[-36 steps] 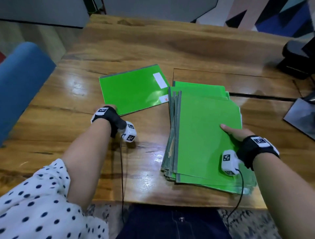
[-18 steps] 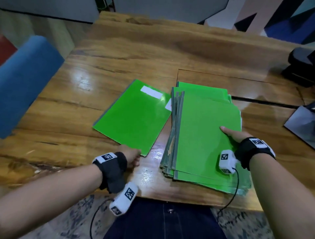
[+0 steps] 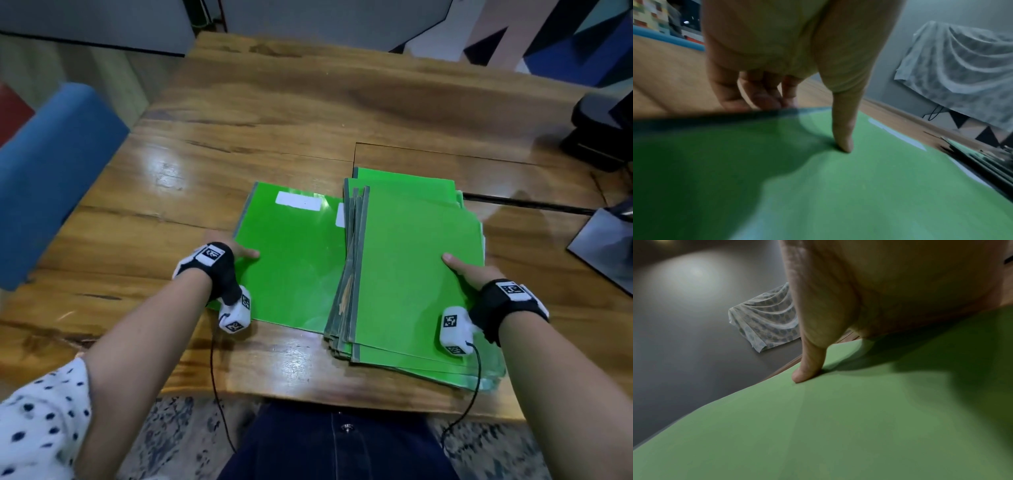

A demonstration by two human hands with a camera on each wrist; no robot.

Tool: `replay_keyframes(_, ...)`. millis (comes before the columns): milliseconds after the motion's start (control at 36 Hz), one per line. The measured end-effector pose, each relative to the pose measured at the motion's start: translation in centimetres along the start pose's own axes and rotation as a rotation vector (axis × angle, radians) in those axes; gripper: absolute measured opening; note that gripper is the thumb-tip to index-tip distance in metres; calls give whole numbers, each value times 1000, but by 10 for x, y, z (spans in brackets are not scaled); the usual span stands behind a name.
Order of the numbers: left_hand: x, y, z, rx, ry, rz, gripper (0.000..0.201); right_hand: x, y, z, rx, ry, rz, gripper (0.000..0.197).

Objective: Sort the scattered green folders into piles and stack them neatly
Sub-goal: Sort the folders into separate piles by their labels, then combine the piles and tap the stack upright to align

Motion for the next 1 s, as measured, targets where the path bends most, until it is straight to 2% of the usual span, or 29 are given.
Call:
replay_keyframes(56,1,4,-10,-35,-11,27,75,-1,0,0,-5,-1,-9,107)
replay_keyframes(139,5,-13,-21,51,17,-20,70,-3,-1,-1,-7,-12,-26,106)
replay_keyframes(250,32,-53,-65,268,150,-119,60,-5,-1,-5,-20,-18,-45,101)
replay_keyframes(306,51,-73,-98,421,228,-23,47,-6,-3,-8,-30,-21,-44,95)
replay_keyframes(389,82,-99,-165,723,352,208,24,-6,-4,-9,-57,-21,-66,95)
replay_keyframes(472,100,-115,-209,870,477,211,23,-6,-4,-5,-98,-44,-90,90)
replay_keyframes(528,107,-124,-222,837,567,71,33,-6,-6,-2,-121,-58,-89,88)
replay_keyframes(556,111,-126,-224,776,602,-34,39,-6,-7,-1,-131,-67,-83,87)
replay_keyframes(639,124,-111,-211,503,620,-308,46,-3,-11,11,-171,-82,-35,85)
replay_keyframes(694,132,-78,-192,307,572,-401,47,3,-12,27,-216,-87,23,101)
replay_keyframes(750,136,-33,-175,169,508,-376,45,17,-11,69,-253,-92,94,122)
replay_keyframes(806,136,14,-160,134,468,-268,42,22,-7,85,-313,-71,149,128)
replay_keyframes(861,138,55,-151,163,447,-59,39,13,-6,61,-334,-31,207,131)
replay_keyframes(917,140,84,-147,177,434,96,46,-3,-7,21,-318,-25,211,136)
replay_keyframes(944,142,93,-144,170,428,105,55,-10,-7,0,-301,-39,207,132)
replay_keyframes(1000,144,108,-137,135,391,22,73,-11,-8,-8,-226,-62,175,111)
Point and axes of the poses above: each hand's wrist, its own z-axis towards the middle knuckle, its own y-axis out of the palm, x = y × z, the point moved 6 cm from there along z, towards the middle knuckle, and after that the axes turned 12 degrees about z, right-handed, at the moved point
